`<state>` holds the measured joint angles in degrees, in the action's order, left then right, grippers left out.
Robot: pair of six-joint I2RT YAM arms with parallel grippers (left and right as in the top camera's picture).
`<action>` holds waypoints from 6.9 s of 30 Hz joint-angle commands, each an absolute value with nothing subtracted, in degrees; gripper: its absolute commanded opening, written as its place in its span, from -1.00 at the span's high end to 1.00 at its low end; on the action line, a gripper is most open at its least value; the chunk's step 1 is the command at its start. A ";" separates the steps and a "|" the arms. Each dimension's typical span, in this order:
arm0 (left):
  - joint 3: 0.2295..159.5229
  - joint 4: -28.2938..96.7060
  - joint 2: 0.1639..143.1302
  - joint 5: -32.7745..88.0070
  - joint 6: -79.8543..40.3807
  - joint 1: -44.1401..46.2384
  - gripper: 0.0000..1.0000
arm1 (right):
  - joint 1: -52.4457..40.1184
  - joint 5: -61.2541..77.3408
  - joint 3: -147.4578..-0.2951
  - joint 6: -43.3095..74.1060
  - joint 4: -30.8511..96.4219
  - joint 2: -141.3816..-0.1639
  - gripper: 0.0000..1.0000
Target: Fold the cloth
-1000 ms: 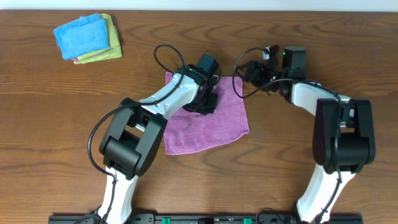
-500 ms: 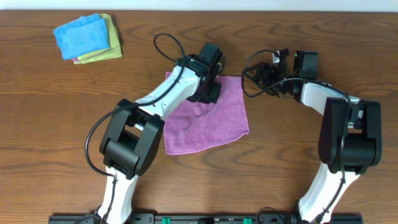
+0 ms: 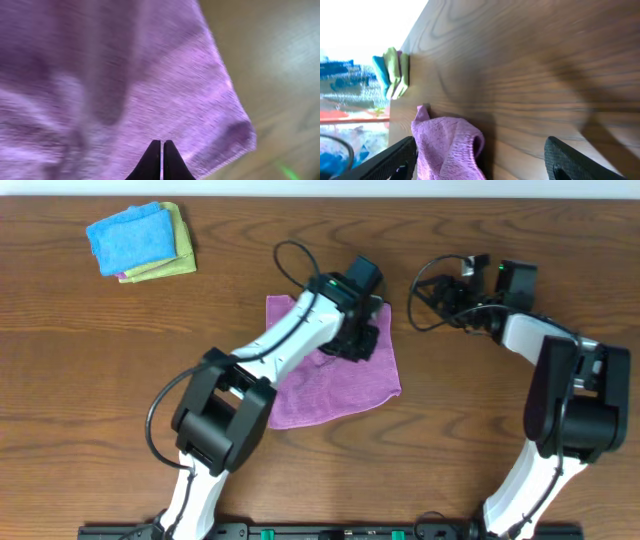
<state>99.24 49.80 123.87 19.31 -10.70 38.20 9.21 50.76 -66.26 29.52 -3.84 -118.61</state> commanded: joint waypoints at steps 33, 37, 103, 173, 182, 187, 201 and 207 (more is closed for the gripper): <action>93.25 47.24 123.74 8.40 -10.72 42.41 0.88 | 10.72 57.45 -66.32 29.93 -4.75 -119.17 -0.50; 93.36 48.45 122.48 8.54 -9.82 42.26 0.88 | 11.94 63.99 -66.89 27.97 -4.73 -119.02 -0.06; 78.43 27.75 116.84 3.62 -4.67 22.41 0.88 | -24.12 6.28 -54.57 13.13 35.75 -104.18 0.96; 79.68 35.73 114.43 17.69 -6.68 28.01 0.88 | -3.86 24.82 -55.27 10.68 38.00 -92.71 0.97; 79.68 34.22 114.41 17.58 -6.87 30.11 0.89 | -2.44 29.69 -49.01 14.39 28.45 -94.35 0.97; 79.66 34.09 114.41 17.41 -6.87 31.20 0.88 | -2.39 30.09 -48.73 15.73 24.64 -97.84 0.53; 79.64 34.72 114.48 16.99 -6.87 31.70 0.88 | 2.92 34.13 -48.66 16.97 19.42 -100.51 0.97; 79.64 34.72 114.48 16.99 -6.90 32.62 0.89 | 2.46 35.64 -48.66 17.34 17.61 -105.43 0.97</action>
<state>78.50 34.48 116.07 16.75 -6.22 32.08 2.66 33.91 -48.99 16.62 18.09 -103.50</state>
